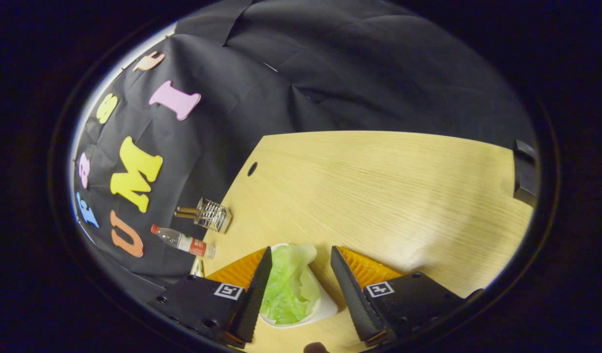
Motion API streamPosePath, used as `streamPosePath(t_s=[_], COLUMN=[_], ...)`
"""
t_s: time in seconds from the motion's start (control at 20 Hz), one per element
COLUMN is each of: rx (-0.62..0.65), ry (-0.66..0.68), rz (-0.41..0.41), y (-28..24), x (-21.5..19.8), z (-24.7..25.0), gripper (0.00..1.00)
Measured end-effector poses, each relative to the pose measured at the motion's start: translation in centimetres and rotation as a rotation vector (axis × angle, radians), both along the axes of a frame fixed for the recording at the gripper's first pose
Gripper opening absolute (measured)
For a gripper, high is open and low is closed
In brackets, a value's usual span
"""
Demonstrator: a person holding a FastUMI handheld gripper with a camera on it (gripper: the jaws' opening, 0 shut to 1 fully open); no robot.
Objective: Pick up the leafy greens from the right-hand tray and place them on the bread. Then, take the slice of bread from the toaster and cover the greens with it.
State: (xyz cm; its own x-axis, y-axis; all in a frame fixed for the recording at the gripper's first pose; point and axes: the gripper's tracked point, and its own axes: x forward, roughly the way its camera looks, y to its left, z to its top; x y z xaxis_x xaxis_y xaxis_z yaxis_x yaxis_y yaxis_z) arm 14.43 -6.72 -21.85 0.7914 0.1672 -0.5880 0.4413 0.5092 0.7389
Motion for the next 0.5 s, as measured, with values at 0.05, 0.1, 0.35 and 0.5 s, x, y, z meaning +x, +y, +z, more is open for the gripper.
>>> streamPosePath(t_s=[0.05,0.1,0.35,0.5], rx=[0.005,0.004,0.013,0.020], ry=[0.000,0.004,0.049,0.030], rz=[-0.006,-0.010,-0.008,0.017], y=[-0.3,-0.4,-0.8,-0.6], x=[0.4,0.6,1.2,1.5], z=[0.1,-0.1,-1.6,-1.6], gripper=[0.76,0.76,0.32,0.07])
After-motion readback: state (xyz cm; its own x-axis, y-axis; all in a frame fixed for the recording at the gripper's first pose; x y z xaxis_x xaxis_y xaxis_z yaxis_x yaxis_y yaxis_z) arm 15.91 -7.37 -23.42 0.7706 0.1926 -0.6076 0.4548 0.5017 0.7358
